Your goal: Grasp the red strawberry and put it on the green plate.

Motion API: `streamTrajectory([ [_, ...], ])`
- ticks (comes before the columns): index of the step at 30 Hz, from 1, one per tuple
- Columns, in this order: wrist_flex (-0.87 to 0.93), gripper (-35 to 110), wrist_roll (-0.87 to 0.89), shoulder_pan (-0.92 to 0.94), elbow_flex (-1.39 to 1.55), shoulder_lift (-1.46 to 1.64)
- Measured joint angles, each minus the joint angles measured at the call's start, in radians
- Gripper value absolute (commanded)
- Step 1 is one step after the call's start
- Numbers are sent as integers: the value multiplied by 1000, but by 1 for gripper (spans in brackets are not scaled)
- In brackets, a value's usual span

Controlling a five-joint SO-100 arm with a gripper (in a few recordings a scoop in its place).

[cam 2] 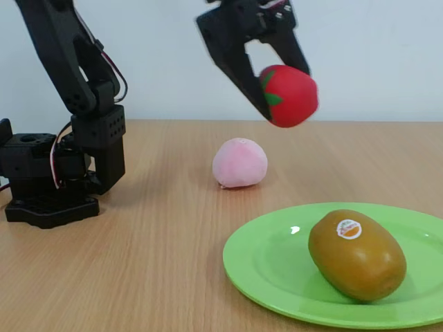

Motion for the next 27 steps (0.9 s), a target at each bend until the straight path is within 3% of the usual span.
streamTrajectory([
  [11, -37, 13, 287, -44, -293, -508],
  [27, -178, 20, 551, 61, -474, -813],
])
